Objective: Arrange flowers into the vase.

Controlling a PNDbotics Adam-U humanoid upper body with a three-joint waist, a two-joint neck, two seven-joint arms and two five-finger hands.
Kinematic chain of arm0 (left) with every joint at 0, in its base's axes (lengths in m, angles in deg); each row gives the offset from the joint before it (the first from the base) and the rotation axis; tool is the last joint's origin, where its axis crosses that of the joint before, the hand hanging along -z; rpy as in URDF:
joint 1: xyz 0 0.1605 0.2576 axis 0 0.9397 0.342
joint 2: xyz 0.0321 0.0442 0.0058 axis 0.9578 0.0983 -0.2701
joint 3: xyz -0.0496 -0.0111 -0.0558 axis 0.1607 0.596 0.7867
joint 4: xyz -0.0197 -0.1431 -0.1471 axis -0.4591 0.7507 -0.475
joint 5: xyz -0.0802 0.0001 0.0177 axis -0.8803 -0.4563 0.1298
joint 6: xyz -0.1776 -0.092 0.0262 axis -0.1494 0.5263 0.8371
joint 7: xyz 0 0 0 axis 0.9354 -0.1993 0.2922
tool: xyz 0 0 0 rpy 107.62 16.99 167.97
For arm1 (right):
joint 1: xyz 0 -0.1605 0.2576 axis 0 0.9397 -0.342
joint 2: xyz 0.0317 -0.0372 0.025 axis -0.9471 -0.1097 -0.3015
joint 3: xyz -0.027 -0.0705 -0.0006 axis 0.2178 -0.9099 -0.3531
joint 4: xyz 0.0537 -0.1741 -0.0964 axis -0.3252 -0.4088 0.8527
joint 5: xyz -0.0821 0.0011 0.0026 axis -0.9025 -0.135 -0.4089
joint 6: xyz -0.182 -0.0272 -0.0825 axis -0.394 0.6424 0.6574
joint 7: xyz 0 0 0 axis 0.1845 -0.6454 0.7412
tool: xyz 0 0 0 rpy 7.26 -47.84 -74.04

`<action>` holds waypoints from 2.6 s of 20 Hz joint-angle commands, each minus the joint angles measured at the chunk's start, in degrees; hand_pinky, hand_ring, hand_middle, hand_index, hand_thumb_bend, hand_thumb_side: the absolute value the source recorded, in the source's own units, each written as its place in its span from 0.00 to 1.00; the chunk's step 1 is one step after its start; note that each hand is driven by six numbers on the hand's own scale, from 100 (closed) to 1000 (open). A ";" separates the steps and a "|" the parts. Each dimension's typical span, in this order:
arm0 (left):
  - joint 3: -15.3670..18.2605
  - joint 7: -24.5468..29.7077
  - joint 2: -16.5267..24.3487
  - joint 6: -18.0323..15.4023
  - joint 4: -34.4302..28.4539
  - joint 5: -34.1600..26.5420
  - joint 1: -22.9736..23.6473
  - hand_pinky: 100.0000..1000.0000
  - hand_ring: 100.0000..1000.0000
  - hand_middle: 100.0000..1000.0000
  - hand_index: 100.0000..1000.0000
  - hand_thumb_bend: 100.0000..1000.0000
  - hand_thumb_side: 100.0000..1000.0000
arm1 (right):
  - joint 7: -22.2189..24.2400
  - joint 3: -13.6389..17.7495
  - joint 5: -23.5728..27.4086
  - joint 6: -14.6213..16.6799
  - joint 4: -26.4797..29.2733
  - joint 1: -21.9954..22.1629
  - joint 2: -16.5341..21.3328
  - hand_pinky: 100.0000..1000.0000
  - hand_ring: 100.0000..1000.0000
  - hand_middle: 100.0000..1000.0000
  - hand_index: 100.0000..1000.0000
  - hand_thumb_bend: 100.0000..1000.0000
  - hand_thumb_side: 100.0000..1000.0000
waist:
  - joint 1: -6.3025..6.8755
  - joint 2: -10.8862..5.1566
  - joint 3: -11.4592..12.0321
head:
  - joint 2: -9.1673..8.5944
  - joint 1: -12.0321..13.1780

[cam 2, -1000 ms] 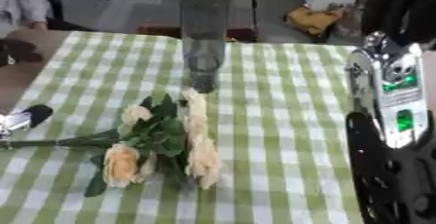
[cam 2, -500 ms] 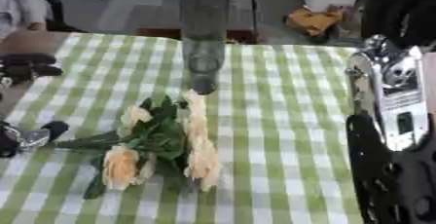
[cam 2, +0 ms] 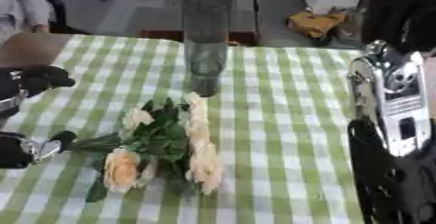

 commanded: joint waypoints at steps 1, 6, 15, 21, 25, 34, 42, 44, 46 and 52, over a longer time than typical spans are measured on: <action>-1.14 1.37 -0.24 0.06 1.63 -0.12 -1.90 0.77 0.91 0.97 1.00 0.26 0.68 | 0.31 0.01 0.34 0.05 0.88 -0.38 1.36 0.61 0.72 0.72 0.78 0.00 1.00 | 0.36 -0.88 0.14 | -0.59 0.39; -2.45 1.78 -1.13 0.72 3.85 -2.26 -2.41 0.76 0.92 0.98 1.00 0.32 0.74 | 0.39 0.02 0.40 -0.03 0.88 -0.26 1.32 0.61 0.72 0.72 0.78 0.00 1.00 | 0.40 -0.76 0.28 | -0.70 0.59; -4.36 1.06 -2.99 0.41 8.22 -2.64 -2.44 0.77 0.93 1.00 1.00 0.32 0.70 | 0.49 0.08 0.58 -0.02 0.88 -0.38 1.11 0.62 0.72 0.72 0.78 0.00 1.00 | 0.24 -0.40 -0.10 | -1.15 0.66; -5.57 0.29 -4.55 -1.33 13.24 -0.98 -1.80 0.77 0.93 0.99 1.00 0.32 0.59 | 0.45 0.12 0.75 0.02 0.88 -0.50 0.93 0.62 0.72 0.72 0.78 0.00 1.00 | 0.06 -0.03 -0.36 | -1.38 0.66; -5.95 -0.08 -5.15 -2.38 15.64 -0.36 -1.59 0.77 0.93 0.99 1.00 0.30 0.51 | 0.40 0.17 0.80 0.03 0.88 -0.54 0.91 0.62 0.72 0.72 0.78 0.00 1.00 | -0.06 0.19 -0.44 | -1.55 0.76; -5.84 -3.16 -6.43 -3.89 18.05 0.65 -1.80 0.73 0.90 0.94 1.00 0.17 0.49 | 0.36 0.28 0.81 -0.04 0.88 -0.39 0.82 0.62 0.72 0.72 0.78 0.00 1.00 | -0.16 0.49 -0.63 | -1.83 0.88; -5.86 -5.00 -7.68 -5.12 20.06 2.30 -2.21 0.73 0.88 0.93 1.00 0.20 0.45 | 0.34 0.32 0.85 0.00 0.88 -0.36 0.79 0.62 0.72 0.72 0.78 0.00 1.00 | -0.15 0.64 -0.85 | -2.18 1.23; -6.08 -4.26 -8.02 -5.74 21.20 3.14 -2.23 0.73 0.89 0.93 1.00 0.24 0.41 | 0.26 0.35 0.90 0.10 0.88 -0.41 0.78 0.62 0.72 0.72 0.78 0.00 1.00 | -0.16 0.68 -0.94 | -2.23 1.33; -6.20 -3.44 -8.28 -6.39 22.26 3.71 -2.20 0.74 0.89 0.93 1.00 0.25 0.38 | 0.13 0.38 0.94 0.17 0.88 -0.40 0.79 0.62 0.72 0.72 0.78 0.00 1.00 | -0.16 0.75 -0.99 | -2.26 1.43; -5.74 -3.73 -9.31 -6.98 24.30 4.49 -2.60 0.72 0.88 0.92 1.00 0.18 0.34 | 0.05 0.40 0.95 0.11 0.88 -0.31 0.62 0.62 0.72 0.72 0.78 0.00 1.00 | -0.16 0.84 -1.11 | -2.47 1.46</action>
